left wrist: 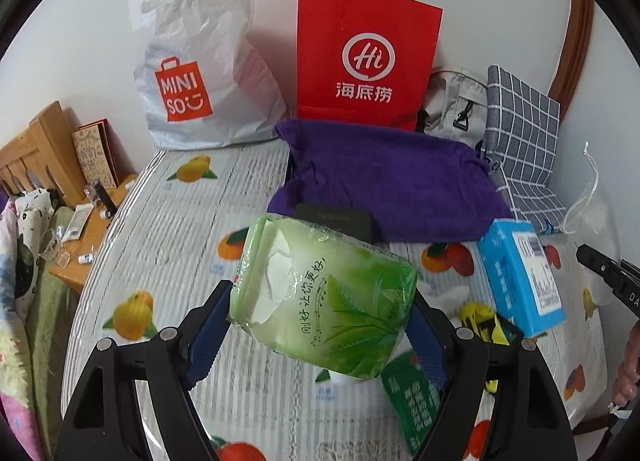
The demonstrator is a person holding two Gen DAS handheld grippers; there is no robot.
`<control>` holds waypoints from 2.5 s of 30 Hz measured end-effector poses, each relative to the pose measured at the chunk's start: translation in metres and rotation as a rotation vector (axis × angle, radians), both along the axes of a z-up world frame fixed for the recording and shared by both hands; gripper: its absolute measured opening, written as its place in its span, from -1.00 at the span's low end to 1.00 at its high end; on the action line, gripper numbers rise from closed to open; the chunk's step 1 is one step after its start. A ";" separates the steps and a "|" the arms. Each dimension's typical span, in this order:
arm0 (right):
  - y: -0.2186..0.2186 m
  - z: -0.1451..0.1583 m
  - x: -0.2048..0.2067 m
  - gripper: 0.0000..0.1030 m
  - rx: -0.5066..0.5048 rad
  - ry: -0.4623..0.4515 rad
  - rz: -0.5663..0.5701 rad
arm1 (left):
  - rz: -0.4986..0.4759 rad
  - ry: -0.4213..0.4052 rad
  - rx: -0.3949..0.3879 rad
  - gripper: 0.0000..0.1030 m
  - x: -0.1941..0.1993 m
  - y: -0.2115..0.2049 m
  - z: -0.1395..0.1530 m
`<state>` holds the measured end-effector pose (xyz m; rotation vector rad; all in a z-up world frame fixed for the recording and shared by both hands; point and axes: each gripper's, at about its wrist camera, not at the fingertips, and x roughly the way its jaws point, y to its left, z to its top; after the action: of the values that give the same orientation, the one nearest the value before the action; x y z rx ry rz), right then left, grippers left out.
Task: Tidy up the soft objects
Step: 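Place the tissue pack on the purple towel with the left tool while the right tool places the mesh bag, then grasp the yellow pouch with black straps with the right tool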
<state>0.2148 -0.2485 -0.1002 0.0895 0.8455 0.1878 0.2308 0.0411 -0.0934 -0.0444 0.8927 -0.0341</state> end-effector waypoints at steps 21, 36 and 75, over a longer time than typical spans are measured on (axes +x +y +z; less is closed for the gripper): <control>0.016 -0.002 0.145 -0.78 -0.002 0.039 0.022 | -0.004 0.025 -0.022 0.55 0.132 -0.006 0.000; 0.019 -0.077 0.225 -0.78 -0.043 0.205 0.076 | 0.008 0.147 -0.068 0.55 0.234 -0.023 -0.050; 0.016 -0.053 0.196 0.28 -0.064 0.111 0.028 | 0.036 0.119 -0.146 0.79 0.223 -0.014 -0.036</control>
<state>0.4113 -0.2323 -0.1535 0.0280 0.9632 0.1832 0.4535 0.0268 -0.1291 -0.2002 1.0073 -0.0632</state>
